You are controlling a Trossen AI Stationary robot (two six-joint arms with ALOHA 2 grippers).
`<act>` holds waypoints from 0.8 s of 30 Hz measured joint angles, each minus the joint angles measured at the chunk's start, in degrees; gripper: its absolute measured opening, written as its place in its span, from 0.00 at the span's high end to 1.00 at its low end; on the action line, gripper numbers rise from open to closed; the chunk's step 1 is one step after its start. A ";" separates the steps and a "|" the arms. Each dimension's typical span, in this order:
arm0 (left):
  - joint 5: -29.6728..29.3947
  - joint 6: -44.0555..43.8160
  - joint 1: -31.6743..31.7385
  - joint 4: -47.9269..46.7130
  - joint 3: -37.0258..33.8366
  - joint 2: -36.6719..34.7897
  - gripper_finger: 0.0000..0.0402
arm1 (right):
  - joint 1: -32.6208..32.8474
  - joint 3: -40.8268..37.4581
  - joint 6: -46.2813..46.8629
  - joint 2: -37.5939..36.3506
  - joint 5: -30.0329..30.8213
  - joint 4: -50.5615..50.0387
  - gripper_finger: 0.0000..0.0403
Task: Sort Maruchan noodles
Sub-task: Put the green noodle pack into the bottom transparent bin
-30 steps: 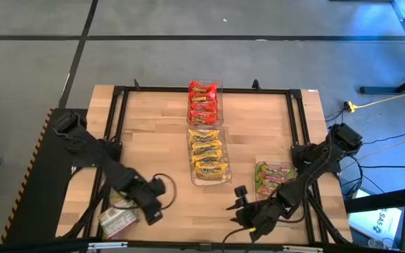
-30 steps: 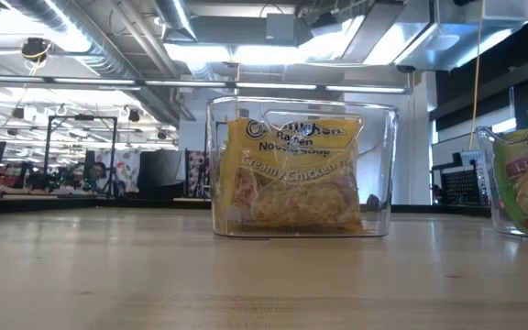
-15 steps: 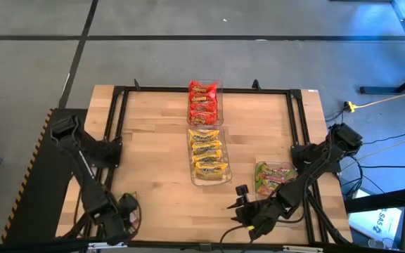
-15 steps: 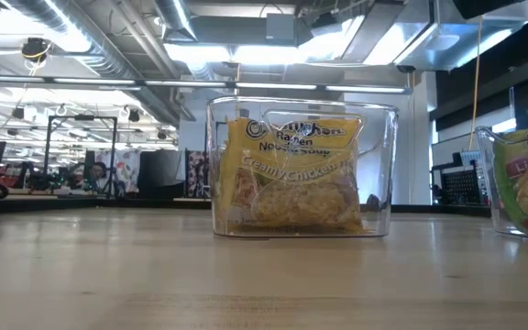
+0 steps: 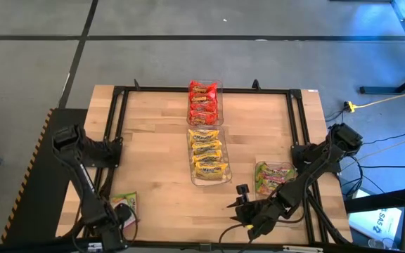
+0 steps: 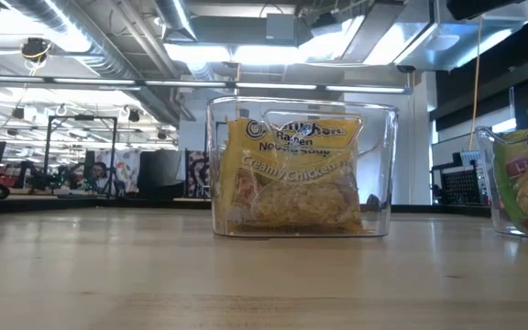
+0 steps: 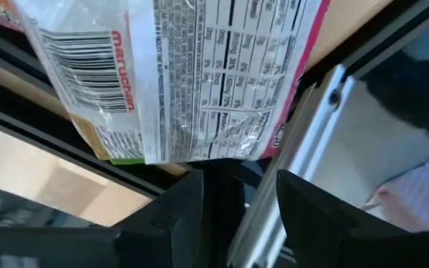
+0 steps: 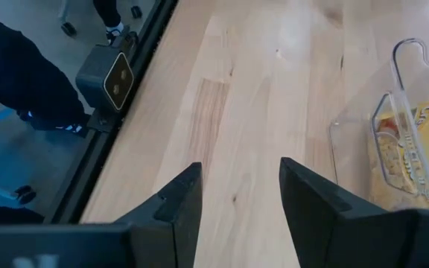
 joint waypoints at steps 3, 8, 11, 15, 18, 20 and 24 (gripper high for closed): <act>1.16 2.44 -0.34 -0.38 0.03 1.02 0.59 | 0.00 0.00 0.00 0.00 -0.02 0.01 0.62; -6.45 4.21 -0.38 0.82 -0.06 1.42 0.59 | 0.00 0.00 -0.02 0.00 0.00 0.04 0.62; -11.80 5.86 -0.17 0.79 -0.04 1.36 0.59 | 0.00 0.00 -0.02 0.00 -0.02 0.02 0.62; -18.12 9.03 1.32 0.77 -0.04 1.36 0.59 | 0.00 0.00 -0.04 0.00 -0.02 0.00 0.62; -23.32 13.14 3.31 1.04 -0.04 0.61 0.59 | 0.00 0.00 -0.04 0.00 -0.02 0.13 0.62; -27.58 16.83 5.18 1.26 -0.04 -0.35 0.59 | 0.00 0.00 -0.04 0.00 0.10 0.17 0.62; -36.35 27.32 9.98 2.78 -0.04 -2.45 0.59 | 0.00 0.00 -0.12 0.00 0.47 1.10 0.62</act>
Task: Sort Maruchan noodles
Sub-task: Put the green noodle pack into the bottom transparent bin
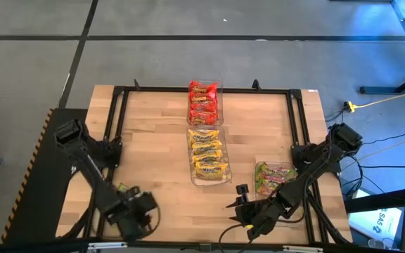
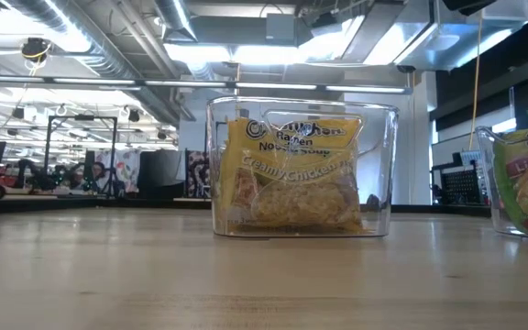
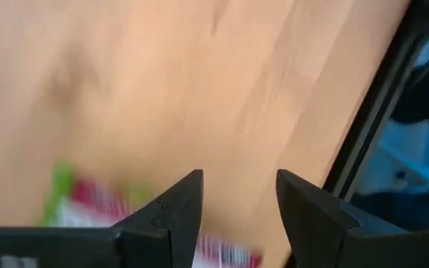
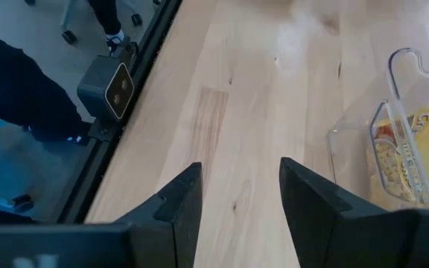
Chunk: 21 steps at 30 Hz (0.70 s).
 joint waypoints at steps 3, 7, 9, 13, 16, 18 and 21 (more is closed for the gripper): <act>-0.15 5.35 3.26 1.68 0.00 -1.90 0.59 | 0.00 0.00 -0.10 0.00 0.05 0.32 0.62; 10.34 -1.25 3.48 -1.49 0.02 -3.85 0.59 | 0.02 0.00 0.45 0.00 0.08 0.32 0.62; 16.18 -8.91 1.18 -6.91 0.03 -4.39 0.59 | 0.02 0.00 0.68 0.00 0.11 0.33 0.62; 28.63 -15.78 -4.06 -16.10 -0.74 -4.29 0.59 | 0.02 0.00 -0.10 0.00 0.12 0.36 0.62; 32.39 -15.40 -5.73 -15.48 -2.80 -4.20 0.59 | 0.02 0.00 -1.15 0.00 0.16 0.36 0.62; 33.55 -14.09 -6.90 -13.05 -5.11 -4.19 0.59 | 0.02 0.00 -1.20 0.00 0.29 0.36 0.62; 33.85 -12.74 -8.01 -7.94 -8.73 -4.18 0.59 | 0.02 0.00 -1.20 0.00 0.32 0.36 0.62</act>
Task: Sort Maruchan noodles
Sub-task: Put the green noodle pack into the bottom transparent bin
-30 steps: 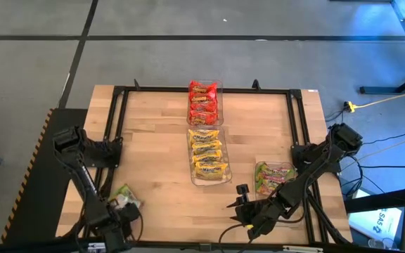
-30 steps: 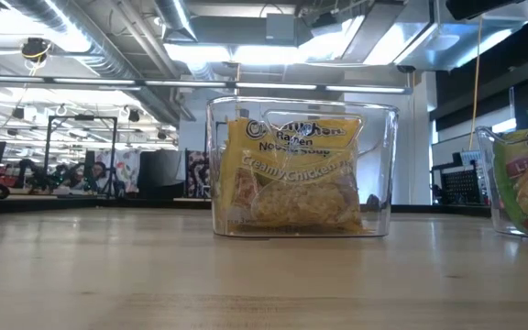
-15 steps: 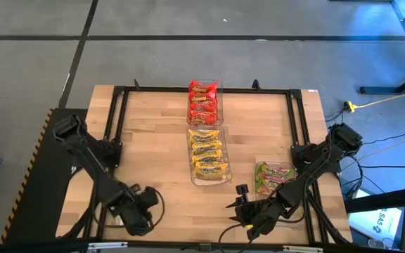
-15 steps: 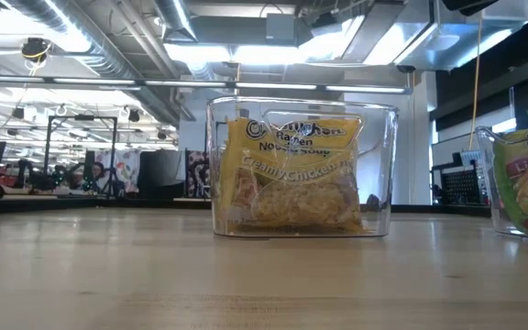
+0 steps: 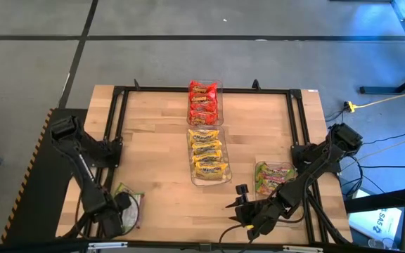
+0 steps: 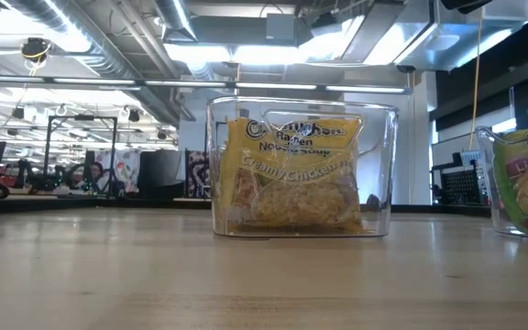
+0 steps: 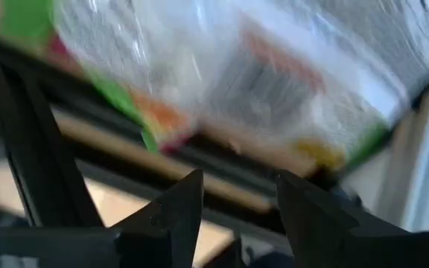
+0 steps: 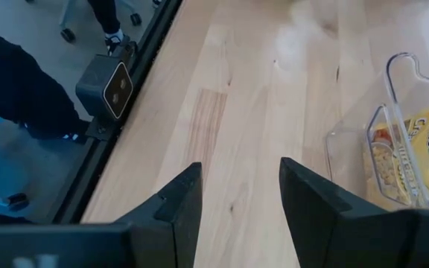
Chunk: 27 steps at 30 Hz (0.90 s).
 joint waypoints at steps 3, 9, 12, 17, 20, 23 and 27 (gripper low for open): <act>-2.15 1.74 -0.50 1.83 -2.35 0.00 0.59 | 0.04 0.00 -0.02 0.00 -0.35 0.00 0.62; -5.48 3.56 -0.71 1.92 -3.72 0.04 0.59 | 0.04 0.00 -0.03 0.00 -0.38 -0.04 0.62; -9.96 4.96 0.19 1.92 -1.11 -0.01 0.59 | 0.02 0.00 -0.04 0.00 -0.37 -0.02 0.62; -28.34 11.82 3.55 3.47 3.53 -0.15 0.59 | -0.04 0.00 -0.07 0.00 -0.31 -0.02 0.62; -35.33 17.83 6.54 8.97 2.87 0.21 0.59 | -0.04 0.00 -0.26 0.00 -0.20 0.00 0.62; -35.65 21.77 9.61 13.28 2.17 1.00 0.59 | -0.02 0.00 0.38 0.00 -0.47 0.00 0.62; -35.38 24.39 11.86 17.69 2.21 0.98 0.59 | 0.04 0.00 2.18 0.00 -2.18 0.20 0.62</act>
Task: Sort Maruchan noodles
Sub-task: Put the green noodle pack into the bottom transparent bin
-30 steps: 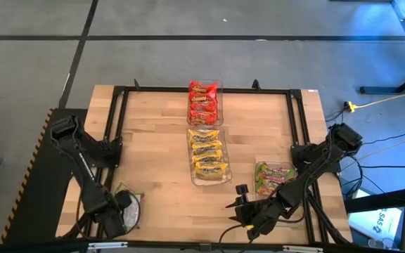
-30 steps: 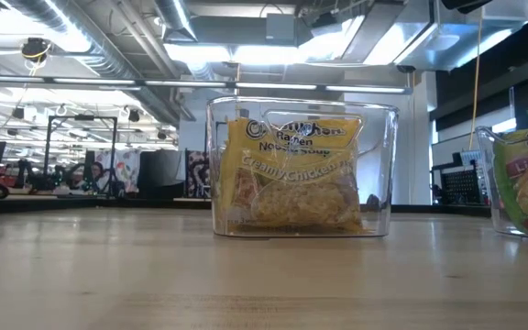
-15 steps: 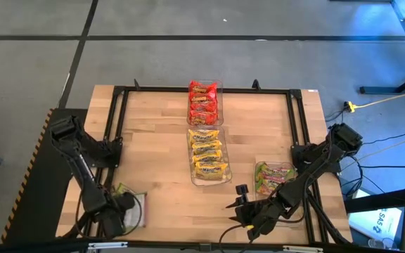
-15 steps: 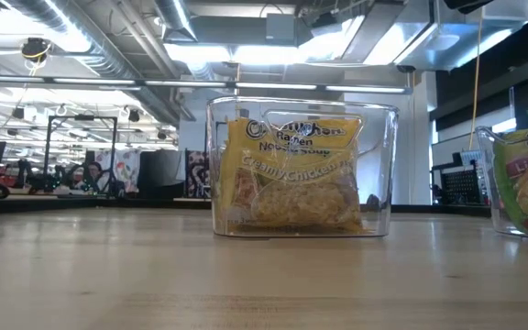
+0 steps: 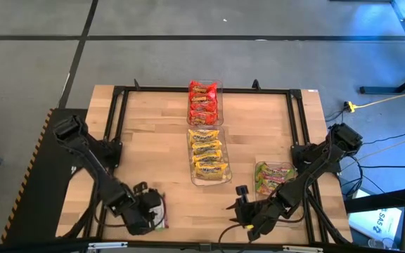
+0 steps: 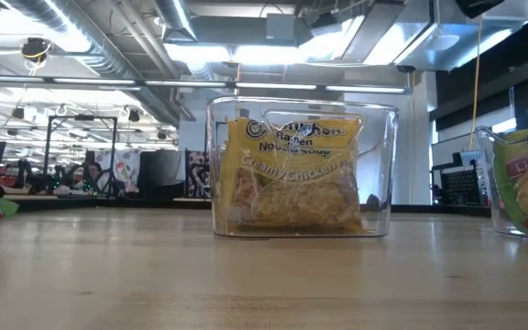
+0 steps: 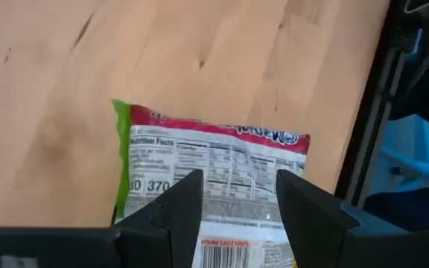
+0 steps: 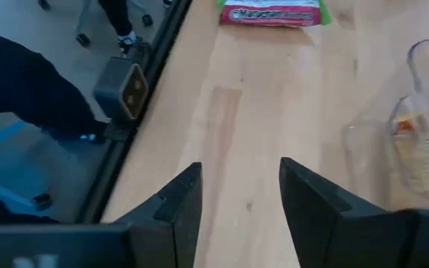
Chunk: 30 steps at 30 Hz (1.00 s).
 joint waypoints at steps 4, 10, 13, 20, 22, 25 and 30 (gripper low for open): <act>2.47 -3.91 -0.55 -0.52 -0.06 0.67 0.59 | 0.01 -0.02 1.65 0.00 -1.75 1.33 0.62; 6.39 -4.54 -2.35 3.20 -0.47 7.72 0.59 | 0.79 -0.02 0.74 2.10 -3.42 7.55 0.62; 5.42 -0.98 -1.70 7.62 -0.17 10.04 0.59 | 0.73 -0.02 1.15 3.51 -5.29 8.86 0.62; -2.10 12.82 2.44 21.63 -0.59 11.69 0.59 | 0.68 -0.04 1.65 4.81 -6.22 10.94 0.62; -4.25 17.15 4.08 25.63 -0.61 11.79 0.59 | 0.68 -0.04 2.61 4.81 -6.19 11.36 0.62; -6.20 21.84 6.61 30.38 -0.55 11.76 0.59 | 0.65 -0.04 2.59 4.81 -4.68 14.78 0.62; -5.35 25.14 6.76 27.93 3.40 9.46 0.59 | 0.24 0.04 3.97 6.44 -3.67 20.00 0.60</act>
